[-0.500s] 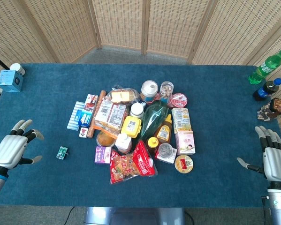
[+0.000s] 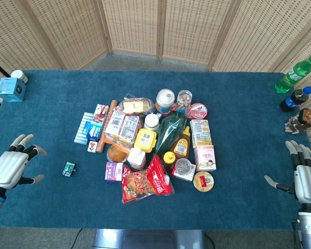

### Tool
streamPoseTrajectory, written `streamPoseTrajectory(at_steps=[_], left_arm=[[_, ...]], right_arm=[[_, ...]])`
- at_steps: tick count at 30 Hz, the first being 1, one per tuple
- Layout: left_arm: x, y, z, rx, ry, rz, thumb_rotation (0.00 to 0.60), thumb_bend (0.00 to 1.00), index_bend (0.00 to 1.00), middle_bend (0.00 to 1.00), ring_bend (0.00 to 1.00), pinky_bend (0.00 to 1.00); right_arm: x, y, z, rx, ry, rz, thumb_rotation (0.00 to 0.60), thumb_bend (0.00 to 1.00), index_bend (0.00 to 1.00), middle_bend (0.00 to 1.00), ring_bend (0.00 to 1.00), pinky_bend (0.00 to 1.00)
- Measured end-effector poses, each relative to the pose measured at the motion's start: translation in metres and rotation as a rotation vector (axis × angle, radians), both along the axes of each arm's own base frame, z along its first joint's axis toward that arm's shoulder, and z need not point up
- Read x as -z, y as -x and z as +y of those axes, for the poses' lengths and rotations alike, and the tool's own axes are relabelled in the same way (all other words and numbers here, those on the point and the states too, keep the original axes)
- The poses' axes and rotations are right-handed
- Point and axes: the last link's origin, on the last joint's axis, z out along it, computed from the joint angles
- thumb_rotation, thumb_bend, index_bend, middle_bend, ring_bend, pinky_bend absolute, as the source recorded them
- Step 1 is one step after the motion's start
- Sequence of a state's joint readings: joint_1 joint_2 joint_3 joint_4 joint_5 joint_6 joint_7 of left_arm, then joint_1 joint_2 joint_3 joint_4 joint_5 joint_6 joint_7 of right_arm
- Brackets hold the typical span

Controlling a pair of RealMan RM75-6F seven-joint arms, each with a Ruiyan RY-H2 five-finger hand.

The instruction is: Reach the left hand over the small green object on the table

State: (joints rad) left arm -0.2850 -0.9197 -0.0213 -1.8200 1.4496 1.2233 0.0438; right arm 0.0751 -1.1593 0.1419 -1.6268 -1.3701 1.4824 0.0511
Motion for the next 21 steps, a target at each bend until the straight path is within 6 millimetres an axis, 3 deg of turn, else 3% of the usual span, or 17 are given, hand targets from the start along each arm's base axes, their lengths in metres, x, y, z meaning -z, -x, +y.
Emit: streamPoseTrajectory(at_steps=[6, 13, 21], left_arm=[[0.003, 0.003, 0.003, 0.008, -0.004, 0.051, 0.600, 0.21, 0.29, 0.30, 0.05, 0.00], [0.025, 0.014, 0.002, -0.011, 0.055, 0.100, 0.600, 0.21, 0.23, 0.26, 0.03, 0.00], [0.057, 0.022, 0.001, -0.012, 0.113, 0.113, 0.600, 0.21, 0.23, 0.25, 0.02, 0.00]], right_arm=[[-0.002, -0.002, 0.002, 0.001, 0.005, 0.004, 0.496, 0.00, 0.00, 0.00, 0.00, 0.00], [0.000, -0.004, 0.001, -0.002, -0.002, 0.010, 0.496, 0.00, 0.00, 0.00, 0.00, 0.00], [-0.001, -0.005, 0.000, -0.001, 0.002, 0.013, 0.493, 0.00, 0.00, 0.00, 0.00, 0.00]])
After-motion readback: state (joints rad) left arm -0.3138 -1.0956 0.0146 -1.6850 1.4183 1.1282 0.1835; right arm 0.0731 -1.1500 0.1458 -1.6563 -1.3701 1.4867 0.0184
